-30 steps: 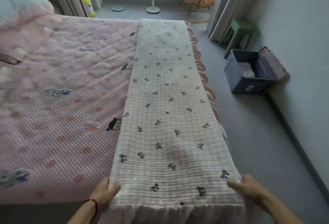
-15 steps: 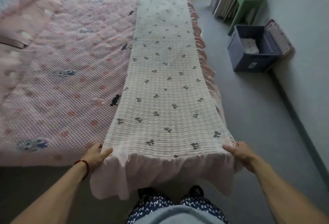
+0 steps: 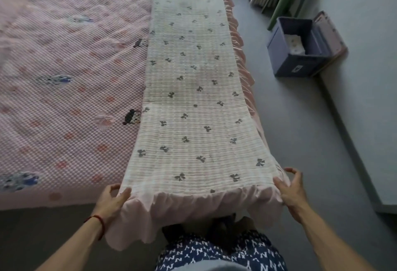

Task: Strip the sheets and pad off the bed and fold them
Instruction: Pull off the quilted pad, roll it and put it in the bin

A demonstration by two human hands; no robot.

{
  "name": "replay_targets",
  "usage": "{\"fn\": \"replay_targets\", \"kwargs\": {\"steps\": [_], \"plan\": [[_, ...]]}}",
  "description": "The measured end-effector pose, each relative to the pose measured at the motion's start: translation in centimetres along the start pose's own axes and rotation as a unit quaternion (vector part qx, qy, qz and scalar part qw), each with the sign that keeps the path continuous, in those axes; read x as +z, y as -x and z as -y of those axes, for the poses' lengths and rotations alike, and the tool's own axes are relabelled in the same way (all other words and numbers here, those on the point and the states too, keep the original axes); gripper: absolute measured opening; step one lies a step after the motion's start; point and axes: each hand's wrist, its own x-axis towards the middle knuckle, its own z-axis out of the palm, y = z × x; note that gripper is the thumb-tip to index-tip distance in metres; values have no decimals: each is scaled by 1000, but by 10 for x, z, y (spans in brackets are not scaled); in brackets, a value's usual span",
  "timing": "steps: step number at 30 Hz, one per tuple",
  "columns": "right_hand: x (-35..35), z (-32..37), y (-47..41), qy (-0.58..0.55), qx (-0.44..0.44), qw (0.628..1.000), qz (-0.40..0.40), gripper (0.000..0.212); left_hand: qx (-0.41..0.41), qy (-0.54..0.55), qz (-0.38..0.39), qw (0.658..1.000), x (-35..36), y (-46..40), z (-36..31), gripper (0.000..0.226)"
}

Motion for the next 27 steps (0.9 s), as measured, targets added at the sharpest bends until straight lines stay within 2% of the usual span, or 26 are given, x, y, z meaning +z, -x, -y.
{"fn": "replay_targets", "kwargs": {"steps": [3,7,10,13,15,18,21,23,27], "plan": [[3,-5,-9,26,23,999,-16,45,-16,24,-15,999,2,8,1,55],[9,1,-48,-24,77,997,-22,55,-12,11,-84,996,8,2,-12,51],[18,16,-94,-76,83,993,-18,59,10,44,-133,990,12,-21,-39,33],[32,41,-145,-113,70,991,-14,56,-6,118,-164,979,13,-62,-74,19],[44,61,-183,-130,65,989,-2,55,-6,154,-184,971,15,-96,-100,26],[71,89,-242,-176,75,981,9,62,12,219,-180,959,24,-146,-140,12],[105,102,-290,-177,76,981,-16,66,22,256,-176,950,40,-202,-169,17],[140,100,-323,-196,74,978,-26,61,32,246,-174,953,55,-257,-177,4],[188,76,-366,-169,23,985,-39,52,56,141,-159,976,83,-338,-153,12]]}}
